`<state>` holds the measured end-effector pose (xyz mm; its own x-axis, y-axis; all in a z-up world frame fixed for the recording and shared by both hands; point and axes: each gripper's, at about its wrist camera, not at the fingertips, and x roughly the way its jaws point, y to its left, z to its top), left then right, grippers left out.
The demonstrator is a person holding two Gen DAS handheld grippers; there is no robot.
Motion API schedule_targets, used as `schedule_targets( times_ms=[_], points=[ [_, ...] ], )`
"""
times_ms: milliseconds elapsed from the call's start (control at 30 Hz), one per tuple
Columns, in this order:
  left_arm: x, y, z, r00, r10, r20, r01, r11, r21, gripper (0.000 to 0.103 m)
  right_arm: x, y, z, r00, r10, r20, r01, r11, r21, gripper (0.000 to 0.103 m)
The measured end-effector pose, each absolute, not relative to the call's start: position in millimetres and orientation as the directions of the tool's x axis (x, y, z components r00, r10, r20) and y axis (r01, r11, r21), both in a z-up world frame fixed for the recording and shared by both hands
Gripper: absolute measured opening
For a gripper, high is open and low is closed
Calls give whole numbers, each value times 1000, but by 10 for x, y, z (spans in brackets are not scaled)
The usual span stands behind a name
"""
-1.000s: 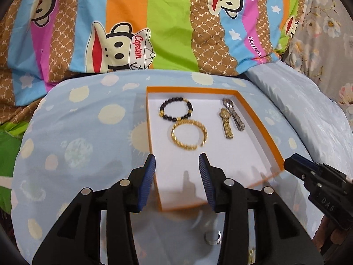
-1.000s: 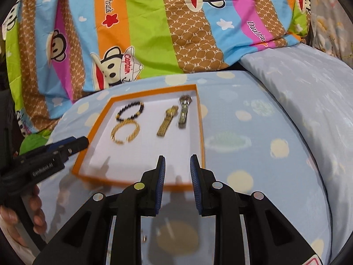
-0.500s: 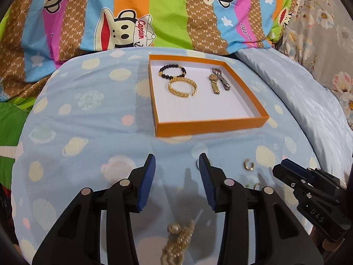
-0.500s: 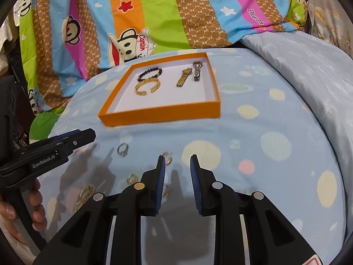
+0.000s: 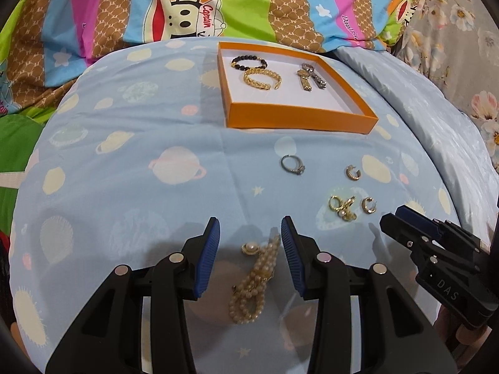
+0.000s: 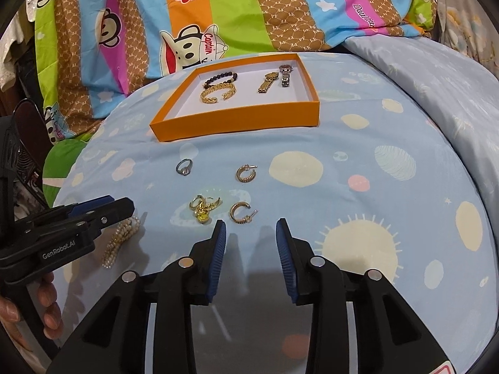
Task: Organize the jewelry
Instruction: 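Withdraw both tools and bring the left tool over the pearl bracelet, then grasp the pearl bracelet with the left tool while the right grasps a gold hoop earring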
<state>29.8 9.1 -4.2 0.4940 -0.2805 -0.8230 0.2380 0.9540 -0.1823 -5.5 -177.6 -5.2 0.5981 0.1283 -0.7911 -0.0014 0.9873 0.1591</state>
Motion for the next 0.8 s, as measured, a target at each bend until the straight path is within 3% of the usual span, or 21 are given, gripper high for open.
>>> schedule_targets(
  times_ms=[800],
  points=[
    [16,274,-113,471,-285,-835,228,954,-197,42,-93,-1710,-50,609,135,-781,-6,986,165,34]
  ],
)
